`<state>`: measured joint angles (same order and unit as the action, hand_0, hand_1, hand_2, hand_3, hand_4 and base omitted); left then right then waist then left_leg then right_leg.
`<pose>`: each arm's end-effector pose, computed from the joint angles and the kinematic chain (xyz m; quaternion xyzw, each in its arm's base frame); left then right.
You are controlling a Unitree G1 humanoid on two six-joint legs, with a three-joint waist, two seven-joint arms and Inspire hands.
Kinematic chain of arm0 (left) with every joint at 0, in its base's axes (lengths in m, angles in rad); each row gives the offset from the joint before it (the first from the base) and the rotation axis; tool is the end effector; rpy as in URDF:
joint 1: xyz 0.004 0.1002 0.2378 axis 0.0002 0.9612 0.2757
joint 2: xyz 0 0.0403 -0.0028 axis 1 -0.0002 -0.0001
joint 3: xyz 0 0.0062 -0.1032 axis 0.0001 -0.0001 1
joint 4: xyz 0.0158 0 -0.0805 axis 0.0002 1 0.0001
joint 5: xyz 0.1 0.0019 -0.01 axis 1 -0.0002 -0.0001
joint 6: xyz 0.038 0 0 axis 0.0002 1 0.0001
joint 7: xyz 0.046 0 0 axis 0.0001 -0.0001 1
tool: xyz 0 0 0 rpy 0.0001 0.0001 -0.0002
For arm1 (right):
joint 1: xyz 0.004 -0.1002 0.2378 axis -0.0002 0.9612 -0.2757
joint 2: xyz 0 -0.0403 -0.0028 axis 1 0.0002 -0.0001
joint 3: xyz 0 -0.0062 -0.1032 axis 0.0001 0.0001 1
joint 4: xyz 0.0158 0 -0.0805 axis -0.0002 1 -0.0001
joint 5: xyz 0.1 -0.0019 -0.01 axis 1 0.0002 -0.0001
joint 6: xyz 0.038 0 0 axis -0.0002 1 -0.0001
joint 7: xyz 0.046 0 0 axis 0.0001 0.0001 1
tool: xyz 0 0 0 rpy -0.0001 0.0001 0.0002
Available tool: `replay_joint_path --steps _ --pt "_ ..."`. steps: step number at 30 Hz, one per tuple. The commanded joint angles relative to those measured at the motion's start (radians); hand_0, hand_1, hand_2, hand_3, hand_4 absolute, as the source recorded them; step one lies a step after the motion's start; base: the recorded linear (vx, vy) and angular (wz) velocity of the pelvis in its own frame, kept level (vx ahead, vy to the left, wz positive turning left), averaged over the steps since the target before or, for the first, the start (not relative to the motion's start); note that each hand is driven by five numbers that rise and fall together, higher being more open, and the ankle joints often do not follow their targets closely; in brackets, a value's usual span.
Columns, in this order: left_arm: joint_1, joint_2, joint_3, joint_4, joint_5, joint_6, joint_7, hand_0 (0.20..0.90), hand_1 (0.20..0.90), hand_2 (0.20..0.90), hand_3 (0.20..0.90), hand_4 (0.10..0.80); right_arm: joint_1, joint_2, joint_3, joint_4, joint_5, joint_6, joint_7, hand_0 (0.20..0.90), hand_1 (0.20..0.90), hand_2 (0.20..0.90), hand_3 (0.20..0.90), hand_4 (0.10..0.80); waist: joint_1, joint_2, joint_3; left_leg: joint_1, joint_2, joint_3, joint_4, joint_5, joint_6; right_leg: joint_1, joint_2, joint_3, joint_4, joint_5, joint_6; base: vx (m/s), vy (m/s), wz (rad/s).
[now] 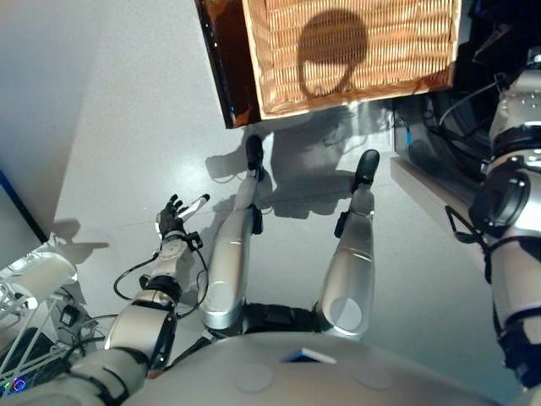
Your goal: Pick up the clothes and place them into the washing machine
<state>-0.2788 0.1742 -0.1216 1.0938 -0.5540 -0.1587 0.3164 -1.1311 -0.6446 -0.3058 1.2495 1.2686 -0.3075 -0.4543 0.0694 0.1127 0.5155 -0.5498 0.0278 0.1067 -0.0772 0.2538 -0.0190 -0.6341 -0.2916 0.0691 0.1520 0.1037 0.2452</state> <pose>0.1960 0.1899 -0.0692 -0.0687 0.3329 0.2414 0.9090 0.3314 -0.3207 0.2098 0.5368 -0.1408 -0.4296 0.7124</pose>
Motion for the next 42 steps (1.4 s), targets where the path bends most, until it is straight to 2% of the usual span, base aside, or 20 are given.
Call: replay_joint_path --steps 1,7,19,20,21,28,35,42 --pt "0.048 0.054 0.048 0.148 -0.017 -0.003 0.025 0.900 0.900 0.900 0.900 0.800 0.143 -0.123 -0.031 -0.047 0.011 -0.134 0.008 0.200 0.200 0.200 0.200 0.300 -0.074 -0.024 -0.060 0.001 0.044 0.051 -0.010 -0.042 -0.128 -0.064 0.002 0.031 -0.008 0.034 -0.057 0.000 0.000 0.00" --pt "0.042 0.066 0.048 0.158 -0.008 -0.006 0.030 0.900 0.900 0.900 0.900 0.800 0.114 -0.183 0.007 -0.055 -0.045 -0.101 -0.019 0.200 0.200 0.200 0.200 0.300 -0.080 -0.027 -0.071 0.002 0.045 0.061 -0.010 -0.043 -0.128 -0.074 0.006 0.050 -0.015 0.041 -0.057 0.000 0.000 0.00" --pt "0.050 0.057 0.043 0.154 -0.007 -0.011 0.025 0.900 0.900 0.900 0.900 0.800 0.079 -0.193 0.049 -0.024 -0.060 -0.087 -0.003 0.200 0.200 0.200 0.200 0.300 -0.078 -0.023 -0.088 0.006 0.045 0.067 -0.010 -0.043 -0.125 -0.077 0.009 0.053 -0.012 0.045 -0.058 0.000 0.000 0.00" --pt "0.052 0.058 0.044 0.153 -0.007 -0.013 0.025 0.900 0.900 0.900 0.900 0.800 0.074 -0.196 0.052 -0.014 -0.060 -0.086 0.000 0.414 0.414 0.414 0.414 0.453 -0.075 -0.024 -0.089 0.007 0.044 0.067 -0.010 -0.044 -0.125 -0.076 0.010 0.053 -0.011 0.045 -0.058 0.000 0.000 0.00" --pt "0.053 0.058 0.044 0.154 -0.009 -0.014 0.025 0.900 0.900 0.900 0.900 0.800 0.071 -0.197 0.055 -0.009 -0.059 -0.086 0.001 0.900 0.900 0.900 0.900 0.800 -0.075 -0.024 -0.088 0.007 0.044 0.068 -0.010 -0.044 -0.125 -0.076 0.010 0.052 -0.011 0.046 -0.059 0.000 0.000 0.00" --pt "0.049 0.051 0.044 0.152 -0.018 -0.018 0.028 0.900 0.900 0.900 0.900 0.800 0.089 -0.159 0.053 -0.019 -0.062 -0.095 0.000 0.900 0.900 0.900 0.900 0.800 -0.073 -0.030 -0.089 0.018 0.044 0.067 -0.010 -0.045 -0.125 -0.066 0.013 0.052 -0.007 0.042 -0.059 0.000 0.000 0.00" --pt "0.022 0.050 0.046 0.143 -0.023 -0.027 0.041 0.900 0.900 0.900 0.900 0.800 0.131 -0.037 0.091 -0.143 -0.115 -0.113 0.003 0.900 0.900 0.900 0.900 0.800 -0.077 -0.041 -0.092 0.030 0.043 0.067 -0.010 -0.045 -0.123 -0.054 0.015 0.050 -0.002 0.034 -0.060 -0.008 0.003 -0.03" --pt "0.024 0.055 0.043 0.128 -0.019 -0.039 0.037 0.900 0.900 0.900 0.900 0.800 0.102 -0.035 0.200 -0.138 -0.225 -0.040 0.038 0.900 0.900 0.900 0.900 0.800 -0.068 -0.045 -0.078 0.027 0.045 0.066 -0.010 -0.038 -0.125 -0.051 0.015 0.045 0.000 0.037 -0.060 -0.007 0.000 -0.01"
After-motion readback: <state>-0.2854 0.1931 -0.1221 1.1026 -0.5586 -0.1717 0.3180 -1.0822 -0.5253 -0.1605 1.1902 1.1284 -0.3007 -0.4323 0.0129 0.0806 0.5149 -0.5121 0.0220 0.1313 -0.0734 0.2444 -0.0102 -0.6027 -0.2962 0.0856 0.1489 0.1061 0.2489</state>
